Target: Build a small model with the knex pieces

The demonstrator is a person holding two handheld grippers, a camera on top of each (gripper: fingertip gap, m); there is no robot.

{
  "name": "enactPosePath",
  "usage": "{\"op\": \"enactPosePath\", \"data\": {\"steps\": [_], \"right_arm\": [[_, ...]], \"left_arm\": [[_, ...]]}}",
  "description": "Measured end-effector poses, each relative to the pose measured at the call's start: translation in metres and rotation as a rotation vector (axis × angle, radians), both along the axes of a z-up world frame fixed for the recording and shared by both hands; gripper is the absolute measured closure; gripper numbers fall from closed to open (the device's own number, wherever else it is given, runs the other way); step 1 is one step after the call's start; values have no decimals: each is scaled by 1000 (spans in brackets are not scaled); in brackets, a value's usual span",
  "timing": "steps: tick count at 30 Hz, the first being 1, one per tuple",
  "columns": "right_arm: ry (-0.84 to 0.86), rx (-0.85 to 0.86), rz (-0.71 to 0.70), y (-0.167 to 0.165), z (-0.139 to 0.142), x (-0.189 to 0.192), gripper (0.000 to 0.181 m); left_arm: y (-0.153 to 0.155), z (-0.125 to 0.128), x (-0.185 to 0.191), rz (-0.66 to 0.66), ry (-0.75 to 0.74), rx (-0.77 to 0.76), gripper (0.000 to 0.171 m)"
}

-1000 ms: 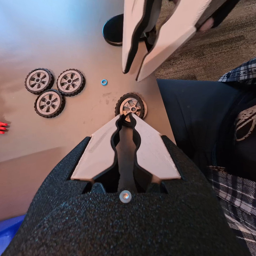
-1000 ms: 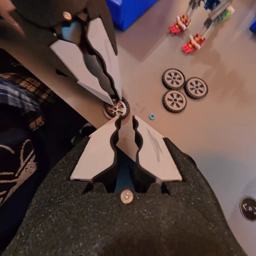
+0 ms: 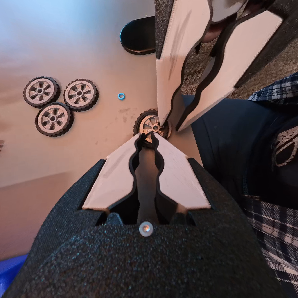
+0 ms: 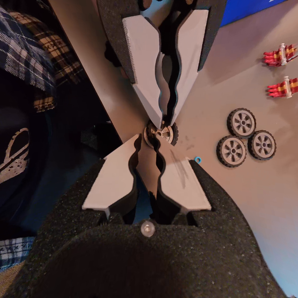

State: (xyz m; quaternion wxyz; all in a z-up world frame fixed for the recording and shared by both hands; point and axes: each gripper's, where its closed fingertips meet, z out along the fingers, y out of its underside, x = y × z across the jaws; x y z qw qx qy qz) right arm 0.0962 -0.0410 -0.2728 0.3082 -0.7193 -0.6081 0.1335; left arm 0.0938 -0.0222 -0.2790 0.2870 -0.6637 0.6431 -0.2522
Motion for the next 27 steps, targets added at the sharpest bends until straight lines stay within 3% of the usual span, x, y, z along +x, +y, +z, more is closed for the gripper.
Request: {"op": "enactPosePath", "data": {"steps": [7,27], "right_arm": [[73,-71,-37,2,0,2,174],[57,-95,4,-2,-4,-6,177]], "left_arm": [[0,0,0,0,-2,-11,161],[1,-1,2,1,-8,-40,161]]}}
